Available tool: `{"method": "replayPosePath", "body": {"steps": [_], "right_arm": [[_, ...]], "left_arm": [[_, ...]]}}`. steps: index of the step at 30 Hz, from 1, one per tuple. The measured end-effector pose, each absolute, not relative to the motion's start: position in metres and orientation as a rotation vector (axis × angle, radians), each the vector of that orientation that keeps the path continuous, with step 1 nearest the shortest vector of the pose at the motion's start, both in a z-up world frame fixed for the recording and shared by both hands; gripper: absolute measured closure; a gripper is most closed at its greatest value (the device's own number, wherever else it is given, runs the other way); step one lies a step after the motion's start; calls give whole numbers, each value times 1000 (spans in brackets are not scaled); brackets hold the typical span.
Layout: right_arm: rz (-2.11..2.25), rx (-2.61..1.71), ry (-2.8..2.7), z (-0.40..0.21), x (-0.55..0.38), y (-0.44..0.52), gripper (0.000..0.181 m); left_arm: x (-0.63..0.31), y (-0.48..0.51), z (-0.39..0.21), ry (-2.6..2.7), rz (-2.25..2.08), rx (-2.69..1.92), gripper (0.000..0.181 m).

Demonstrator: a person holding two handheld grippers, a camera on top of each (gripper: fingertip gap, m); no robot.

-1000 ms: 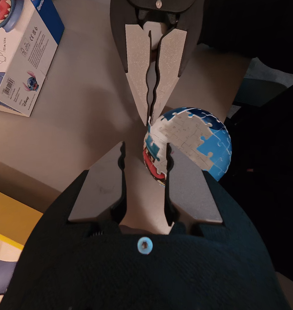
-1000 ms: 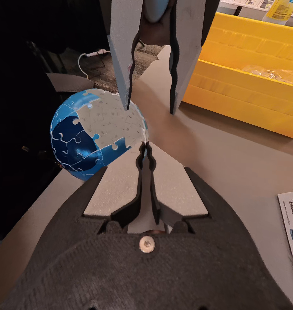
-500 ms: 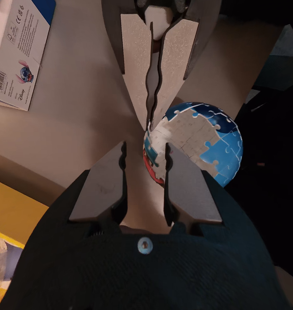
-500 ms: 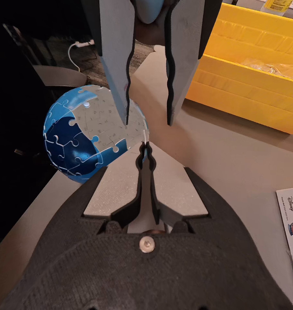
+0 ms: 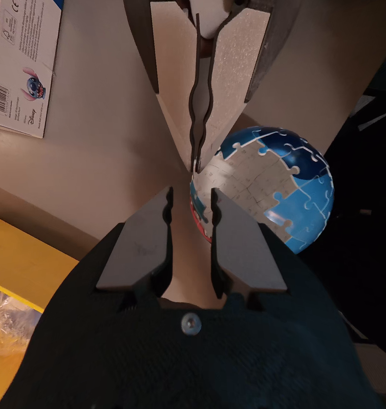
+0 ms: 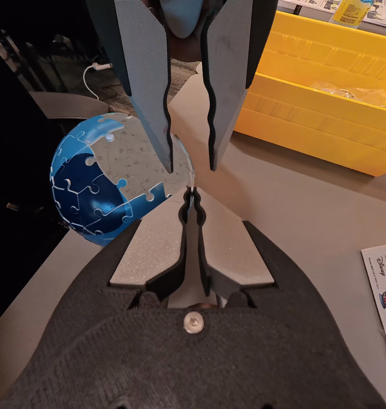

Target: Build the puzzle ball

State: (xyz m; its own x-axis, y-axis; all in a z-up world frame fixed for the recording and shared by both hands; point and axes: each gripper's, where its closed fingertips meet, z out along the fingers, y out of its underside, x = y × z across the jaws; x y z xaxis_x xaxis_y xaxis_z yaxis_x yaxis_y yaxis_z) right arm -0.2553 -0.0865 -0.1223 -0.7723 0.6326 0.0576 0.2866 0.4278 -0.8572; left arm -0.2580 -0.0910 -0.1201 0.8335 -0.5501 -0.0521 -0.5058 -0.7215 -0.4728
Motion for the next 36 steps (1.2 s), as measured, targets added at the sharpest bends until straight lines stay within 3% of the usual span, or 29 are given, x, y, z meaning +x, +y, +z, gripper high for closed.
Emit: {"method": "replayPosePath", "body": {"steps": [19, 24, 36], "right_arm": [[1280, -784, -2306, -122, -254, -84, 181], [1289, -790, -2301, -121, -254, -83, 181], [1281, -778, -2282, -119, -255, -82, 181]], "left_arm": [[-257, -88, -127, 849, -45, -2550, 173], [-260, -87, -131, 842, -27, -2562, 167], [-258, -86, -133, 859, -46, -2563, 172]]}}
